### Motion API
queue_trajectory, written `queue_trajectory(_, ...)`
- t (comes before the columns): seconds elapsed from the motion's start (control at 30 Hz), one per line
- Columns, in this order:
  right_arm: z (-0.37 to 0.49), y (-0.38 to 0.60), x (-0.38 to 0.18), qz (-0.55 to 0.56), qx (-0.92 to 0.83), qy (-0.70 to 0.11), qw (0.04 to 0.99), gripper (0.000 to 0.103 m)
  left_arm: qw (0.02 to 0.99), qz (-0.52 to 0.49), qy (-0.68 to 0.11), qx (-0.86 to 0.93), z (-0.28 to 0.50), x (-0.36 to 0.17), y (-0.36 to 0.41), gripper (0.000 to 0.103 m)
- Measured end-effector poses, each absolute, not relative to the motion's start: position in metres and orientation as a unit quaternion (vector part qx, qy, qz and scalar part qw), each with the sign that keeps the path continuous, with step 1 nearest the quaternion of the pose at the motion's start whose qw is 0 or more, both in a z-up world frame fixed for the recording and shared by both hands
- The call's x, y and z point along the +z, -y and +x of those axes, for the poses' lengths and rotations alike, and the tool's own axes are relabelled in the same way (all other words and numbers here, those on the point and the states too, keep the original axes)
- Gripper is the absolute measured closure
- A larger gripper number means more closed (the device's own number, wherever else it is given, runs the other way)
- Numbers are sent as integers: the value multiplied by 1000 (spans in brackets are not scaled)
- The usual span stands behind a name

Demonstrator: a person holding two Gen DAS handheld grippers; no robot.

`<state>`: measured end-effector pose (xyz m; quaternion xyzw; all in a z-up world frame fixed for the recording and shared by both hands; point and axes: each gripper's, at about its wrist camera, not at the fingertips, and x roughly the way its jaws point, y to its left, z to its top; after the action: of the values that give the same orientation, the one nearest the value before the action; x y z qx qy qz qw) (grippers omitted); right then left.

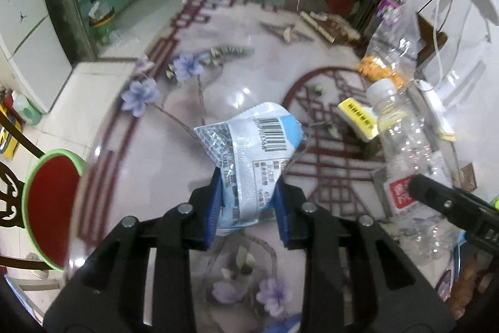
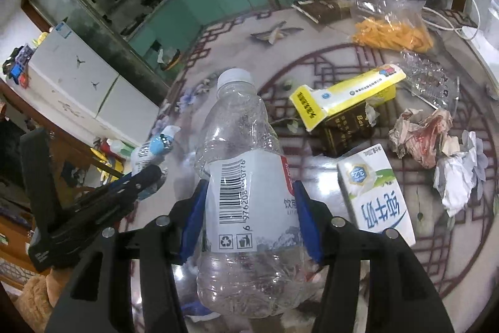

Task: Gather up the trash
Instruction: 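Grasp the white-blue snack wrapper with the left tool while the right tool holds the bottle, then carry the wrapper and bottle toward the red bucket with both tools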

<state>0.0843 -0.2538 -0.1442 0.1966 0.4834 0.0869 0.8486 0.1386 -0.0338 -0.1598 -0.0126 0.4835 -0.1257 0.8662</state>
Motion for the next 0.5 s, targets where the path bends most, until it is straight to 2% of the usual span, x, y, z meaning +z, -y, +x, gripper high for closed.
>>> queue_trajectory(0.5,34,215,-87,184,99,-432,877,50,902,9,-412,-129,74,-93,-4,74)
